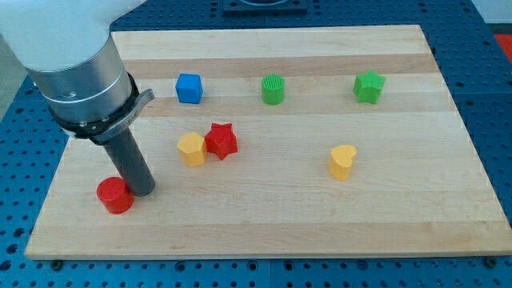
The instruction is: Push the yellow hexagon parallel to the yellow heart
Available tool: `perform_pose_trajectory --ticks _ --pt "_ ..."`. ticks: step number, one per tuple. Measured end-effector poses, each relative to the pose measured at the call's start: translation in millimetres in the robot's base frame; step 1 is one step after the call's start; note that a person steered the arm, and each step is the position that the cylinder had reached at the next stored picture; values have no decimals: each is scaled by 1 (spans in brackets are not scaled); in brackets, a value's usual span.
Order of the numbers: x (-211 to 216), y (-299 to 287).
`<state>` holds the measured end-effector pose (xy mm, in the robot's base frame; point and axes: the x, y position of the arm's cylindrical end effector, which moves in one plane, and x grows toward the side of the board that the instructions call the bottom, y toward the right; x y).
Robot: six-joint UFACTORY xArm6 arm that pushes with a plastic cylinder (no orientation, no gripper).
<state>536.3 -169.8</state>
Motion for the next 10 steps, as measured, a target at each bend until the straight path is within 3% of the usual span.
perform_pose_trajectory --ticks 2,4,5,10 --pt "-15 0" --pt "-101 -10" --pt "-122 -11" --pt "-88 41"
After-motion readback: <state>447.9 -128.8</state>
